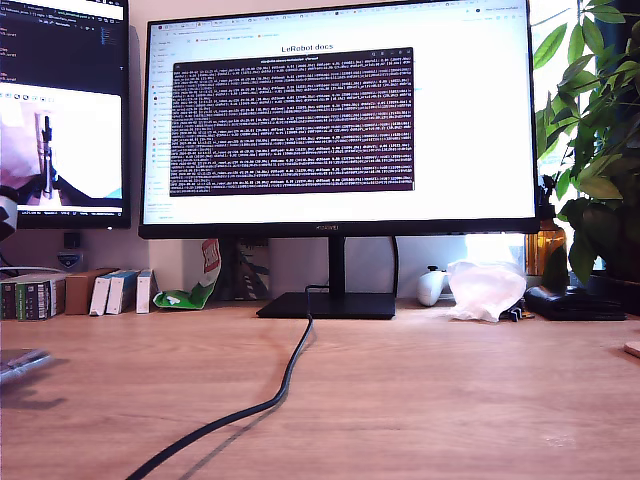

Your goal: Pick the metallic laser pointer with your right arm, pass it to your left arm, then place it down to the left side of the table

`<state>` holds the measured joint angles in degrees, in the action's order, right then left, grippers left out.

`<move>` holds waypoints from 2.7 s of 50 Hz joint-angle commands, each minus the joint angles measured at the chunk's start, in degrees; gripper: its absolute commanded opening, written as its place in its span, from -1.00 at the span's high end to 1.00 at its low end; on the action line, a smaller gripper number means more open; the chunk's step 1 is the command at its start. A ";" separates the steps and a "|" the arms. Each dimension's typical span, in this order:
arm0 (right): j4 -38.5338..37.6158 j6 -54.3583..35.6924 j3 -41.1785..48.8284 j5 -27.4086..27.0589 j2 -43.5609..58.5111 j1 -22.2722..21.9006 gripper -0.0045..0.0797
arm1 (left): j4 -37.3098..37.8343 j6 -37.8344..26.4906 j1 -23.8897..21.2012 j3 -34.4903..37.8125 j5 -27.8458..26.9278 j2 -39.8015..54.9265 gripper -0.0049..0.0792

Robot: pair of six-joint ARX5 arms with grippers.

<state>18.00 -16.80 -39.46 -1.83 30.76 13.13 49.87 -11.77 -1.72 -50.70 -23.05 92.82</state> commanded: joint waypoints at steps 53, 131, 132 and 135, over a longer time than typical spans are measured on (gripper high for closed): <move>-3.39 12.31 0.48 -9.09 0.17 -0.20 0.90 | -3.41 5.31 -0.17 -23.78 0.39 -2.10 0.91; -7.15 24.26 15.17 -4.31 -17.94 -18.01 0.72 | -33.53 14.27 -2.21 10.19 23.74 -62.12 0.91; -7.13 24.22 15.17 -4.26 -17.94 -18.01 0.72 | -32.92 14.27 -2.21 10.19 23.74 -62.20 0.91; -5.79 22.86 15.19 -4.09 -17.97 -18.01 0.72 | -31.21 12.22 -2.21 10.21 23.71 -62.18 0.91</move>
<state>11.73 6.98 -24.29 -6.24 12.91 -4.99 17.89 1.48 -3.75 -41.54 0.75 30.50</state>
